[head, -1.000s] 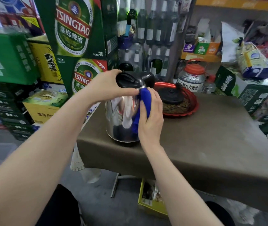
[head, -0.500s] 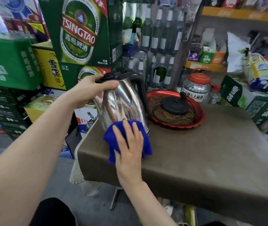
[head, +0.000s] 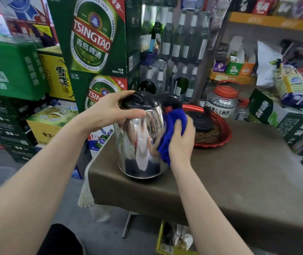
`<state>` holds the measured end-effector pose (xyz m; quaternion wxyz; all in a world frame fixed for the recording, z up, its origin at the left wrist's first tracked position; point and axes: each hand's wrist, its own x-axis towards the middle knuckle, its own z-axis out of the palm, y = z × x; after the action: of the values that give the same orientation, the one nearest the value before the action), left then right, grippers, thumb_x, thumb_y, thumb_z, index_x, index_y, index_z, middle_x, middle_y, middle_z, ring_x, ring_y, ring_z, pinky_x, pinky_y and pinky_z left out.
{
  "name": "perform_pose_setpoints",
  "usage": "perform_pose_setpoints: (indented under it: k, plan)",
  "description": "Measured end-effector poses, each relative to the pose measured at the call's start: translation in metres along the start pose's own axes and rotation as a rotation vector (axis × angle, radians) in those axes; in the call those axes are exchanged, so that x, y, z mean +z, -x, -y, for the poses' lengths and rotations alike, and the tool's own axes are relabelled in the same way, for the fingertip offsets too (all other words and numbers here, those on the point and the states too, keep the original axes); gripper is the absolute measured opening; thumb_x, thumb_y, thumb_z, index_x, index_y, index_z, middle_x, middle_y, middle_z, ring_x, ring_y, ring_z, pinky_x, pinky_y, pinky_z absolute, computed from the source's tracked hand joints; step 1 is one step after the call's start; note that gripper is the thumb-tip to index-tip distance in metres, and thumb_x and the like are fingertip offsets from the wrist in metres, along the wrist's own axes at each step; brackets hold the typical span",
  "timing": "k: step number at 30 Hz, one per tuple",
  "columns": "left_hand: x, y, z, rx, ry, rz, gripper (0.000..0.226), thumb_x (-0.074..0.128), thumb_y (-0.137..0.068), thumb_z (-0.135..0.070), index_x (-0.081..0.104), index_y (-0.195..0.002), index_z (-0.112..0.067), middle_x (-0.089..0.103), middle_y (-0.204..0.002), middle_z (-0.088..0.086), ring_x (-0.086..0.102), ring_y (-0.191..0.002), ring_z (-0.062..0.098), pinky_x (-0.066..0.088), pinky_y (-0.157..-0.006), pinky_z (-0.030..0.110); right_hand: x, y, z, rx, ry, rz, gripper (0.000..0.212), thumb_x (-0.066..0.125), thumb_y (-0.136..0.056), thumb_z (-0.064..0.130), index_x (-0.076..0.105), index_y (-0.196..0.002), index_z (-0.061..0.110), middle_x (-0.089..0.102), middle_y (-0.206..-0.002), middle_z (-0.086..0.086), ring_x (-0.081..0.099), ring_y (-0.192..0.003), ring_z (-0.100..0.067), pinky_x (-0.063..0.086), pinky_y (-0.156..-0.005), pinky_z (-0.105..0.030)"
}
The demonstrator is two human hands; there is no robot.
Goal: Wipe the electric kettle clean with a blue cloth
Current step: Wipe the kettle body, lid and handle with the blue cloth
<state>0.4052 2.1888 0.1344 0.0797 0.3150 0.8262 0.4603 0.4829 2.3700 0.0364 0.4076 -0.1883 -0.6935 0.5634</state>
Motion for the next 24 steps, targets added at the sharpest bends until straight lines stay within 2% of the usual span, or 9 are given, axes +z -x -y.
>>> perform_pose_setpoints:
  k: [2,3,6,10,14,16,18,21,24]
  plan:
    - [0.005,0.0,-0.002,0.03,-0.057,0.019,0.08,0.078,-0.068,-0.057,0.049,-0.138,-0.033,0.066,-0.117,-0.016,0.063,-0.101,-0.001,0.052,-0.087,0.026,0.004,-0.011,0.026,-0.248,0.048,-0.034,0.027,0.048,-0.103,0.02,0.058,-0.128,0.02,0.052,-0.124,-0.003,0.049,-0.108,0.005,0.034,-0.1,-0.009]
    - [0.007,0.0,-0.003,0.047,-0.068,0.017,0.08,0.077,-0.07,-0.054,0.047,-0.14,-0.031,0.065,-0.118,-0.014,0.062,-0.102,-0.002,0.051,-0.088,0.025,0.005,-0.015,0.031,-0.332,0.078,-0.05,0.028,0.05,-0.102,0.018,0.058,-0.129,0.018,0.05,-0.123,-0.004,0.046,-0.108,0.008,0.031,-0.098,-0.005]
    - [0.01,0.0,-0.006,0.068,-0.073,0.015,0.081,0.077,-0.071,-0.051,0.046,-0.142,-0.029,0.064,-0.119,-0.014,0.059,-0.102,-0.005,0.048,-0.09,0.022,-0.001,-0.015,0.016,-0.375,0.118,-0.042,0.031,0.051,-0.1,0.012,0.059,-0.13,0.012,0.053,-0.122,-0.007,0.046,-0.108,0.011,0.03,-0.098,-0.004]
    - [0.014,0.002,-0.008,0.075,-0.104,0.069,0.081,0.079,-0.069,-0.051,0.046,-0.141,-0.033,0.064,-0.119,-0.016,0.062,-0.105,0.003,0.05,-0.094,0.025,-0.024,0.011,-0.026,-0.213,0.149,0.033,0.037,0.051,-0.095,0.001,0.058,-0.127,0.017,0.06,-0.119,-0.003,0.056,-0.111,-0.011,0.038,-0.097,-0.015]
    - [0.016,0.007,-0.009,0.105,-0.074,0.098,0.079,0.079,-0.071,-0.044,0.044,-0.141,-0.034,0.06,-0.118,-0.022,0.056,-0.103,-0.013,0.043,-0.087,0.012,-0.057,0.034,-0.054,-0.011,0.4,0.281,0.031,0.05,-0.098,0.009,0.058,-0.124,0.023,0.066,-0.114,0.001,0.061,-0.105,-0.02,0.043,-0.086,-0.028]
    - [0.016,0.013,-0.008,0.104,-0.056,0.108,0.078,0.079,-0.072,-0.042,0.042,-0.14,-0.037,0.057,-0.117,-0.028,0.054,-0.101,-0.02,0.041,-0.085,0.008,-0.073,0.031,-0.05,0.021,0.466,0.26,0.024,0.056,-0.099,0.018,0.058,-0.122,0.025,0.067,-0.105,0.003,0.061,-0.096,-0.019,0.041,-0.08,-0.027]
    - [0.017,0.017,-0.005,0.096,-0.031,0.102,0.081,0.078,-0.071,-0.043,0.04,-0.142,-0.037,0.056,-0.12,-0.027,0.053,-0.106,-0.016,0.041,-0.093,0.012,-0.087,0.016,-0.041,0.076,0.498,0.19,0.026,0.059,-0.097,0.02,0.055,-0.123,0.023,0.067,-0.1,-0.004,0.058,-0.09,-0.022,0.042,-0.079,-0.029]
    - [0.023,0.019,0.001,0.109,-0.005,0.055,0.09,0.079,-0.07,-0.045,0.034,-0.147,-0.034,0.053,-0.132,-0.02,0.049,-0.115,-0.013,0.038,-0.103,0.019,-0.118,-0.016,-0.036,0.259,0.505,0.121,0.029,0.058,-0.098,0.018,0.052,-0.127,0.016,0.063,-0.11,-0.01,0.054,-0.093,-0.024,0.039,-0.079,-0.029]
    - [0.03,0.022,0.007,0.104,0.05,-0.029,0.106,0.082,-0.061,-0.052,0.029,-0.15,-0.029,0.044,-0.145,-0.012,0.045,-0.126,-0.003,0.034,-0.108,0.024,-0.148,-0.038,-0.044,0.434,0.528,0.113,0.035,0.06,-0.098,0.021,0.05,-0.131,0.016,0.061,-0.127,-0.013,0.06,-0.104,-0.029,0.051,-0.084,-0.04]
